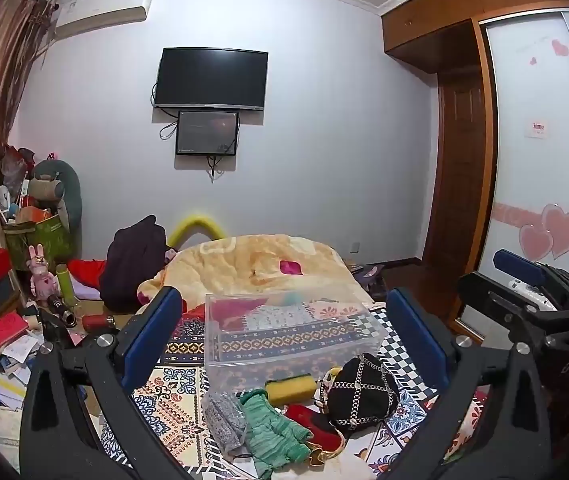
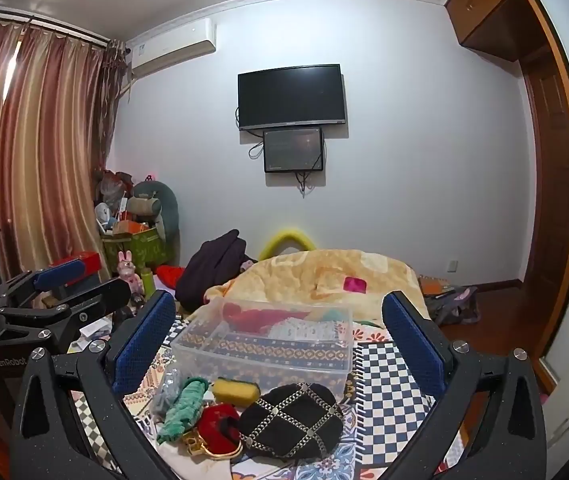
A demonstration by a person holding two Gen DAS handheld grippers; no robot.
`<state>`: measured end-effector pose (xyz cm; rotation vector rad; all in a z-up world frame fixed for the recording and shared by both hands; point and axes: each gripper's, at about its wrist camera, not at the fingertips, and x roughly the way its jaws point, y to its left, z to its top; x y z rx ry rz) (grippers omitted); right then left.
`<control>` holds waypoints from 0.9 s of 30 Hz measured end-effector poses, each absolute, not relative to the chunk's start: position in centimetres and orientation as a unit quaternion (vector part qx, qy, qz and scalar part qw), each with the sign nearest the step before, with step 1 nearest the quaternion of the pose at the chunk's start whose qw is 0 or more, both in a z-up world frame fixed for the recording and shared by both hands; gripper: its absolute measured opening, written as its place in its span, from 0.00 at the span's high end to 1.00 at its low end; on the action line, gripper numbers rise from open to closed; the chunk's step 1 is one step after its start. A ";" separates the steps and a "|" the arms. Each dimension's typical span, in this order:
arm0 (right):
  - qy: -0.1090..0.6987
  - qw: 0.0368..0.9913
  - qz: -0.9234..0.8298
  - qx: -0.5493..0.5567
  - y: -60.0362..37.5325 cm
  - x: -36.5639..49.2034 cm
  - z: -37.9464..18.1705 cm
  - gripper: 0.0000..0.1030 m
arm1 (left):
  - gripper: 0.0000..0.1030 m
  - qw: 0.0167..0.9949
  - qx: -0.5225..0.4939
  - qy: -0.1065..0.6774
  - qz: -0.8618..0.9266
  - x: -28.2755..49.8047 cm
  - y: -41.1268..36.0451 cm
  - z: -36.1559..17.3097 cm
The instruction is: Organize soft objects
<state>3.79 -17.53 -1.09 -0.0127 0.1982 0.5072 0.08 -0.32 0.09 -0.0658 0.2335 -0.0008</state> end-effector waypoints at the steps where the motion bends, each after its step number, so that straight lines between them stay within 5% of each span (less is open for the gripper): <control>1: 0.097 0.963 0.250 -0.006 -17.5 3.7 -1.1 0.00 | 0.00 0.993 -0.033 0.116 0.000 0.0 -0.3 0.1; 27: 0.094 0.963 0.251 0.001 -18.0 3.8 -1.1 0.00 | 0.00 0.993 -0.030 0.112 0.000 -0.4 -0.6 0.6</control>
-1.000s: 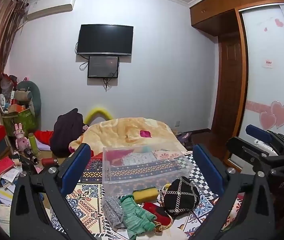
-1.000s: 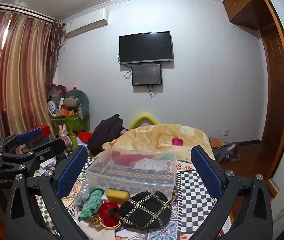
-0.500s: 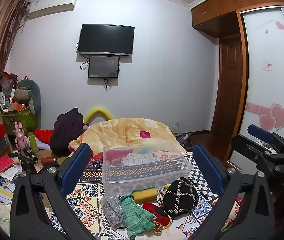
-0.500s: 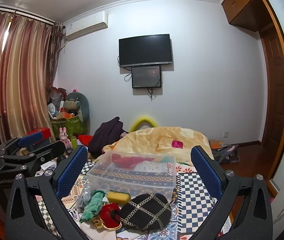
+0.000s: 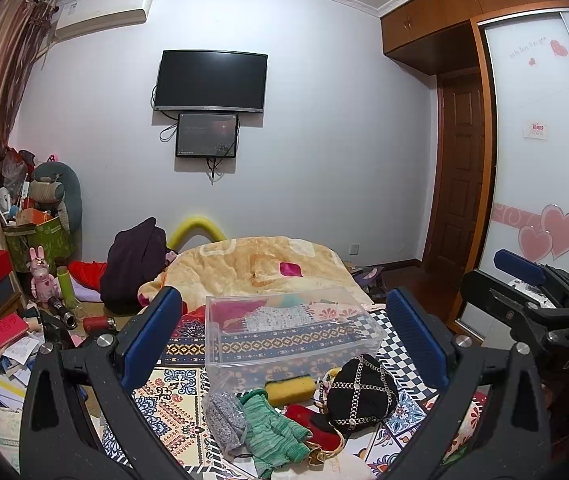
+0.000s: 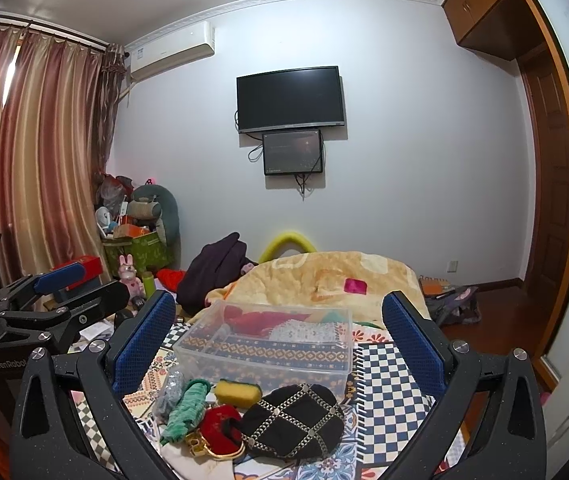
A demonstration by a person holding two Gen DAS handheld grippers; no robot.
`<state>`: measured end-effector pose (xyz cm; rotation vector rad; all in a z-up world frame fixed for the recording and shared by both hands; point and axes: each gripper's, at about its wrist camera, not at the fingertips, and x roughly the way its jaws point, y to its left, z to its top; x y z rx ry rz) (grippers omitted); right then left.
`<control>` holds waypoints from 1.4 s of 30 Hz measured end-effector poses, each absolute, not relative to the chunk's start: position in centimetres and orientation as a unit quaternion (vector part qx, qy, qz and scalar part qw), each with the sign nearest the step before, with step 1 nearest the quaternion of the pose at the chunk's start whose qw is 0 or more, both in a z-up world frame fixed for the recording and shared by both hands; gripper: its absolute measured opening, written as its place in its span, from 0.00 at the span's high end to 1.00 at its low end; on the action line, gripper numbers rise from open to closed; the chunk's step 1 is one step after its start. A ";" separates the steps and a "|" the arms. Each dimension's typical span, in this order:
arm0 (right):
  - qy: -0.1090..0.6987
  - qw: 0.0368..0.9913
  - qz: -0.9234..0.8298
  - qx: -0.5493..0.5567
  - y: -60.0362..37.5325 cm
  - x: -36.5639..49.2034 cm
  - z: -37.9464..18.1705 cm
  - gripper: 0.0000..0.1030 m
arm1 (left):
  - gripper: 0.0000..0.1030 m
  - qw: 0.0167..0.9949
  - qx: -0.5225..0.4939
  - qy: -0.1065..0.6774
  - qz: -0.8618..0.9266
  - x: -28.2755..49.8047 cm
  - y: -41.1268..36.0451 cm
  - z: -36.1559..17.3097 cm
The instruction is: Organize soft objects
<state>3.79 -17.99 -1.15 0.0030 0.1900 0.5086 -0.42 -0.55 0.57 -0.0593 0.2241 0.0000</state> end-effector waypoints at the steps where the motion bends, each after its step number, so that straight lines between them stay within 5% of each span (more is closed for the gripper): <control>1: 0.094 0.963 0.252 0.002 -18.0 3.8 -1.1 0.00 | 0.00 0.993 -0.029 0.112 0.000 -0.5 -0.6 0.5; 42: 0.099 0.963 0.250 0.001 -18.0 3.9 -1.0 0.00 | 0.00 0.992 -0.032 0.120 0.005 -0.2 -0.4 0.0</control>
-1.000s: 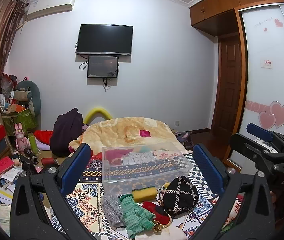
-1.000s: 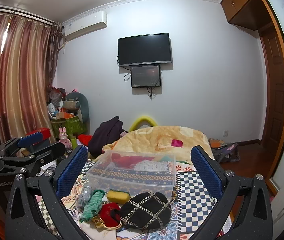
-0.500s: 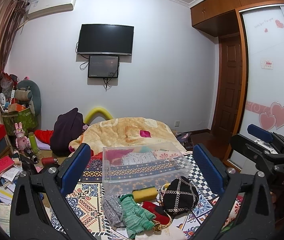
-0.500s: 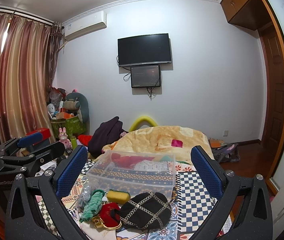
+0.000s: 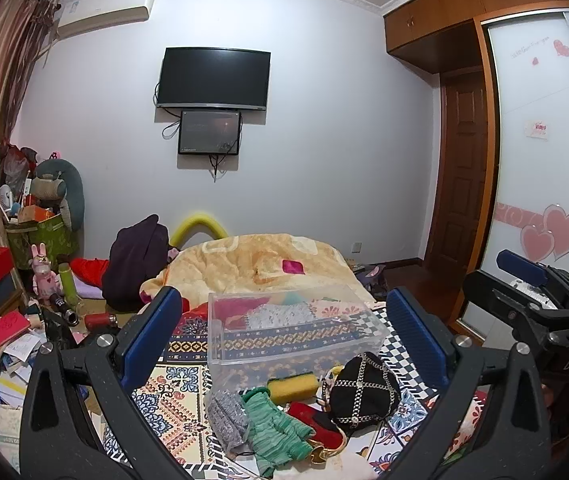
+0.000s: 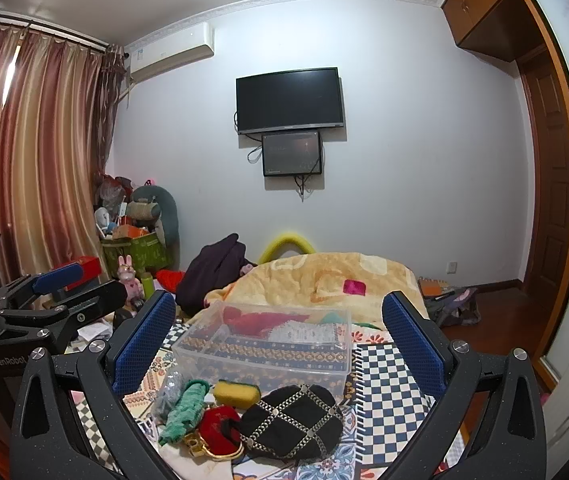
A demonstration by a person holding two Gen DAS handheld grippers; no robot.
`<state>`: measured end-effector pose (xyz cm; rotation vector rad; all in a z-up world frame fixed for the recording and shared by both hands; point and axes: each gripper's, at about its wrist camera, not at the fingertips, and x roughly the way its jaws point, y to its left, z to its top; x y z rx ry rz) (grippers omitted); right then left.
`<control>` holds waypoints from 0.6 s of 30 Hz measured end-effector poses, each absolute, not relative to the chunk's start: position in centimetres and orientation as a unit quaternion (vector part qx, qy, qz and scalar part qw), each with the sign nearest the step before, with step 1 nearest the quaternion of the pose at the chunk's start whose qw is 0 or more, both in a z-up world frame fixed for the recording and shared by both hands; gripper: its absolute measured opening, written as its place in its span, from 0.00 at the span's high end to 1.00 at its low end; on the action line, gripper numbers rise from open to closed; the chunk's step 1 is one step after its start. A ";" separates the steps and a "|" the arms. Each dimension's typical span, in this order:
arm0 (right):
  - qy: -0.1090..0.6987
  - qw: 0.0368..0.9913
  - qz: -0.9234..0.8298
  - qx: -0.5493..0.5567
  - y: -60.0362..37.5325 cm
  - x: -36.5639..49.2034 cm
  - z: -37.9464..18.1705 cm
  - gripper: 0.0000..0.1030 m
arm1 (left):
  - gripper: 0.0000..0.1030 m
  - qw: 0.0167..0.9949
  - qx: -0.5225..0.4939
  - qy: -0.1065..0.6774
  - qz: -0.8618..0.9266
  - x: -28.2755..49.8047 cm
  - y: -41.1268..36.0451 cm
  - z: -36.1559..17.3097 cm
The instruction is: Organize soft objects
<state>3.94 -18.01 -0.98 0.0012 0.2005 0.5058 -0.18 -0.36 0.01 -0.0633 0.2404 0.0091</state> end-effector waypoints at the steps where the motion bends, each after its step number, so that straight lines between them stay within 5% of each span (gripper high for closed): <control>1: 0.102 0.963 0.250 0.001 -18.0 4.1 -1.1 0.00 | 0.00 0.992 -0.032 0.123 0.005 0.0 -0.3 -0.1; 18: 0.221 0.945 0.241 -0.015 -17.2 8.5 -7.7 0.00 | 0.00 0.957 -0.088 0.272 0.049 5.7 4.4 -9.0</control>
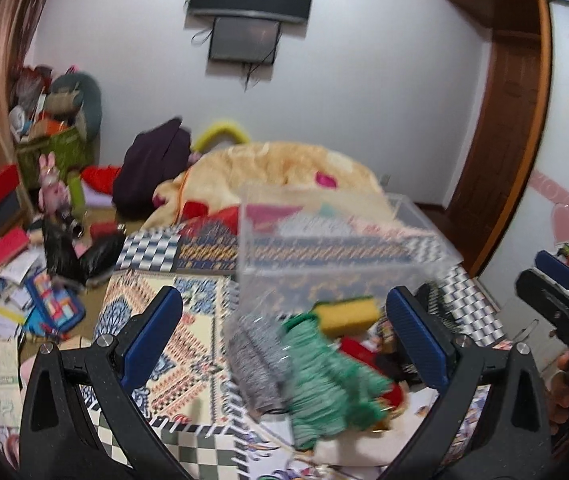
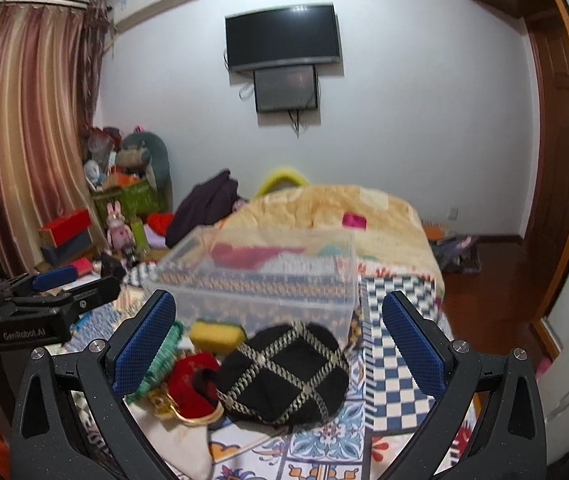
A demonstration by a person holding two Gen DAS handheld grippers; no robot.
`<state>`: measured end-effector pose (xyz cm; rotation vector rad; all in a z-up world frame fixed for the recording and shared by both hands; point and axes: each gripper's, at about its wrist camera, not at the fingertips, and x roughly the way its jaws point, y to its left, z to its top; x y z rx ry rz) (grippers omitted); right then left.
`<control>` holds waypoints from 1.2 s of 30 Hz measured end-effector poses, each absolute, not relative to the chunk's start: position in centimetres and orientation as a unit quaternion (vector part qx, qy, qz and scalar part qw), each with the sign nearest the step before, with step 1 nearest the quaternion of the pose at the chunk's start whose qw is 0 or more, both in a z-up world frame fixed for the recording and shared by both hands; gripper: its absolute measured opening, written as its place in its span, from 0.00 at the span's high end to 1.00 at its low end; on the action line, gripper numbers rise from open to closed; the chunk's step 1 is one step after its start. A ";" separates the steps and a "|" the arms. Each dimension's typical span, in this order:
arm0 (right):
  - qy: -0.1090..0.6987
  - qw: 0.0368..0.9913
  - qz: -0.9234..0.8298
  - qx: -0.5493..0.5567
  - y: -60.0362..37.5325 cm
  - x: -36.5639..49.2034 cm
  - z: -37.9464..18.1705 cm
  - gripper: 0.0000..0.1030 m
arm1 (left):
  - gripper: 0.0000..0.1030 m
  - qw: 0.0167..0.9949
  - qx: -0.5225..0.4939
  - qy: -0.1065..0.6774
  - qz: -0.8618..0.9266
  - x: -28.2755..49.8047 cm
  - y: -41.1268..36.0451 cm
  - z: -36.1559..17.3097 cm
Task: Organize soft objects
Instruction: 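Grasp the bagged grey sock with the left tool while the right tool grasps the black chain hat, then carry the sock with the left tool while the right tool carries the hat toward the box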
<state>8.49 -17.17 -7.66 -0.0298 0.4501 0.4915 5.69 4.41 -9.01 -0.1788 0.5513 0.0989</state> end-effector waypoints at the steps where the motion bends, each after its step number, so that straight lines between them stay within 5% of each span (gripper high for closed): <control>1: 0.229 0.943 0.241 -0.014 -17.3 8.8 -8.0 0.00 | 0.00 0.955 -0.088 0.279 0.055 5.9 4.7 -9.7; 9: 0.306 0.919 0.247 0.004 -17.1 10.8 -11.5 0.00 | 0.00 0.933 -0.122 0.328 0.085 8.0 7.5 -14.0; 14: 0.334 0.908 0.251 -0.002 -15.7 11.5 -13.1 0.01 | 0.13 0.920 -0.147 0.357 0.064 8.9 7.9 -15.9; 19: 0.364 0.896 0.253 -0.006 -15.1 12.0 -14.3 0.23 | 0.22 0.918 -0.144 0.365 0.053 9.2 7.4 -16.8; 27: 0.361 0.896 0.259 0.004 -16.2 11.6 -13.7 0.51 | 0.57 0.916 -0.147 0.374 0.016 8.8 6.4 -16.9; 36: 0.344 0.903 0.257 0.006 -17.9 10.9 -12.4 0.63 | 0.71 0.926 -0.120 0.358 0.029 6.9 5.9 -15.1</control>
